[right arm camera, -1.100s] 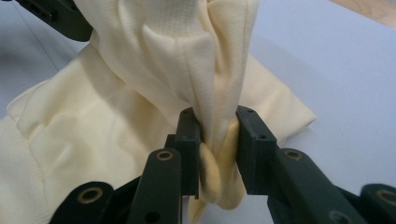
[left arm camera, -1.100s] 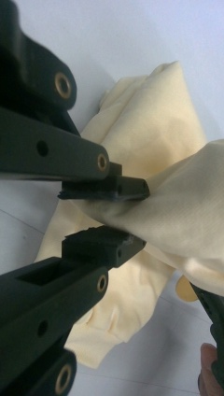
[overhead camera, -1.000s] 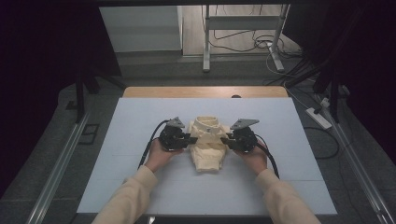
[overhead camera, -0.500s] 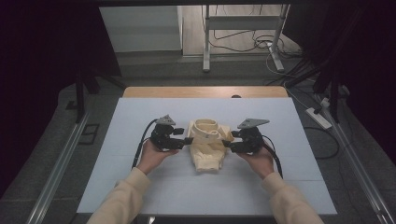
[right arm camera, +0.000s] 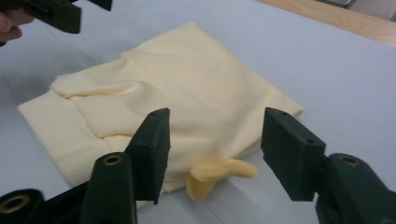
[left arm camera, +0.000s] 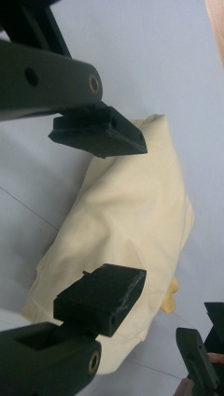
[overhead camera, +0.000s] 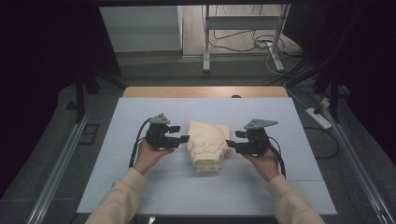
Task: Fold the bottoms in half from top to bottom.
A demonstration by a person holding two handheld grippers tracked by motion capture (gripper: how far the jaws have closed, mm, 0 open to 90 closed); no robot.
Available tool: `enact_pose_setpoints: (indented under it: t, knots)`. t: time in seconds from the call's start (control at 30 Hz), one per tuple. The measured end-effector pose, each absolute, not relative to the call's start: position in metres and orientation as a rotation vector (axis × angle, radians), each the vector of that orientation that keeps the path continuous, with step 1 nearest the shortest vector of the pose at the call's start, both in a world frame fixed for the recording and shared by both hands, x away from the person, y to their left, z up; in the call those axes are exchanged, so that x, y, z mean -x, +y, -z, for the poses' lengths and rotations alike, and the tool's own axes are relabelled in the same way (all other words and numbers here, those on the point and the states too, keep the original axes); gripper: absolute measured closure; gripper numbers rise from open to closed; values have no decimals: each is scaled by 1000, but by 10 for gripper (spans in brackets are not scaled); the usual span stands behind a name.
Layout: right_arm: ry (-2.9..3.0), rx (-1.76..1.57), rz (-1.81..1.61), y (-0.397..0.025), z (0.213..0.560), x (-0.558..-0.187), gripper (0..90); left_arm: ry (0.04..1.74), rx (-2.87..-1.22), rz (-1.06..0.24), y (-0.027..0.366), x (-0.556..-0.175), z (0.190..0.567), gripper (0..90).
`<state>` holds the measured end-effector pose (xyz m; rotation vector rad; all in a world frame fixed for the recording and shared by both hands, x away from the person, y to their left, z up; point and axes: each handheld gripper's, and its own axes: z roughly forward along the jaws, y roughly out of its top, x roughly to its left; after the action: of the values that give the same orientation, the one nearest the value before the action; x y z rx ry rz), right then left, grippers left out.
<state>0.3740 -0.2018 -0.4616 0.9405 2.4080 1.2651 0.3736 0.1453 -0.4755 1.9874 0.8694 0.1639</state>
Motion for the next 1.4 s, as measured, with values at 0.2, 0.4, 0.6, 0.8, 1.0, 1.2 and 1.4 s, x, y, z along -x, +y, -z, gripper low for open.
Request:
enact_pose_setpoints:
  t: [0.2, 0.4, 0.6, 0.8, 1.0, 1.2, 1.4]
  knots:
    - [2506, -855, -1265, -182, 460, -373, 699, 870, -2000, -168, 145, -373, 476, 339]
    - [2583, -743, -1233, -159, 461, -365, 888, 869, -2008, -174, 144, -372, 475, 335]
    - [2659, -665, -1122, -144, 474, -356, 891, 860, -2024, -173, 141, -370, 476, 330]
    - [2688, -716, -1095, -151, 489, -355, 893, 863, -2028, -166, 142, -369, 478, 330]
    - [2674, -733, -1106, -151, 492, -354, 892, 865, -2035, -167, 141, -367, 478, 329]
    - [2658, -742, -1157, -155, 489, -355, 892, 855, -2050, -170, 138, -366, 478, 324]
    - [2630, -720, -1196, -162, 478, -350, 891, 854, -2056, -162, 140, -361, 480, 322]
